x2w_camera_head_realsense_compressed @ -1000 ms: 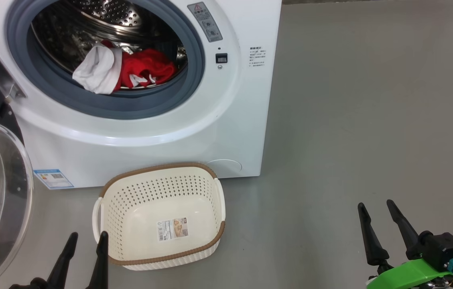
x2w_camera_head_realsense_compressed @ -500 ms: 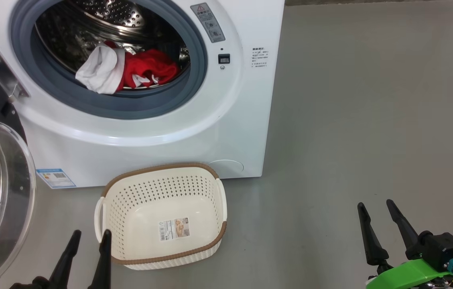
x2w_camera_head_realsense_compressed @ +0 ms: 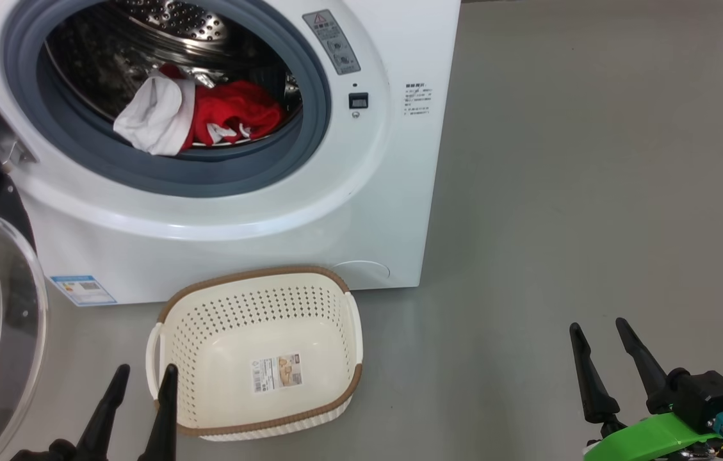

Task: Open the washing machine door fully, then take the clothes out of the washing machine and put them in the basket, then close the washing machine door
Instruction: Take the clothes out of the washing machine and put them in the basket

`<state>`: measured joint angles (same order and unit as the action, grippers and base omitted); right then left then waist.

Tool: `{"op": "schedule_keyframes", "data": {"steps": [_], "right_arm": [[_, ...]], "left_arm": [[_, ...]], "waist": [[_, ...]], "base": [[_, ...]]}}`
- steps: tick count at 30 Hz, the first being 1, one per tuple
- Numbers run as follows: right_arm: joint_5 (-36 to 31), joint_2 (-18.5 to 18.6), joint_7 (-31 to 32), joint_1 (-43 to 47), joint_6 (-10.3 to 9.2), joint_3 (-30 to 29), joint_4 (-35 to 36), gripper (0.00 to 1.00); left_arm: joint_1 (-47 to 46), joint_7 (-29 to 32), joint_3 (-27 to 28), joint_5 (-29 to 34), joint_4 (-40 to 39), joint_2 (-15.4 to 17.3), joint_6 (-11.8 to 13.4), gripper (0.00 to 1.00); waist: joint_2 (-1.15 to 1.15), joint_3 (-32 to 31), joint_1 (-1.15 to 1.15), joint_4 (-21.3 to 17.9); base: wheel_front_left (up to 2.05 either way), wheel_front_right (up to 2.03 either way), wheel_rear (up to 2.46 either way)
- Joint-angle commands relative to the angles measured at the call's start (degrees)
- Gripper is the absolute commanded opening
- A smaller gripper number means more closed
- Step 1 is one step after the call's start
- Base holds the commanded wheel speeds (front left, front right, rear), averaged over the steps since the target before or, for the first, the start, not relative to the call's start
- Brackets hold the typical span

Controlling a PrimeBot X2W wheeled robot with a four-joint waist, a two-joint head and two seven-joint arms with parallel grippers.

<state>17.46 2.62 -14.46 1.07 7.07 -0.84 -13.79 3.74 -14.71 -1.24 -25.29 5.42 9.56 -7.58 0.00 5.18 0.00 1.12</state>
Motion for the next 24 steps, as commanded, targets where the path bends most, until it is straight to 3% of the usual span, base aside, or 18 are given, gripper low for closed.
{"op": "schedule_keyframes", "data": {"steps": [1,16,24], "right_arm": [[-0.38,0.28,-0.54,-1.08,0.42,1.57,1.42,1.00],[0.18,0.26,-0.54,-1.70,0.42,1.75,1.54,1.00],[0.35,0.26,-0.54,-1.88,0.42,1.81,1.64,1.00]], "left_arm": [[-1.89,-0.29,1.91,-0.04,-1.47,1.12,0.09,1.00],[-3.60,-0.29,1.81,0.61,-0.28,1.27,0.09,1.00],[-4.05,-0.29,1.82,1.08,0.06,1.16,0.09,1.00]], "waist": [[0.00,0.13,0.00,0.00],[0.00,1.08,0.00,0.40],[0.00,1.62,0.00,0.54]], "base": [[0.97,-0.97,0.00],[0.90,-0.91,0.01],[0.17,-0.17,0.00]]}}
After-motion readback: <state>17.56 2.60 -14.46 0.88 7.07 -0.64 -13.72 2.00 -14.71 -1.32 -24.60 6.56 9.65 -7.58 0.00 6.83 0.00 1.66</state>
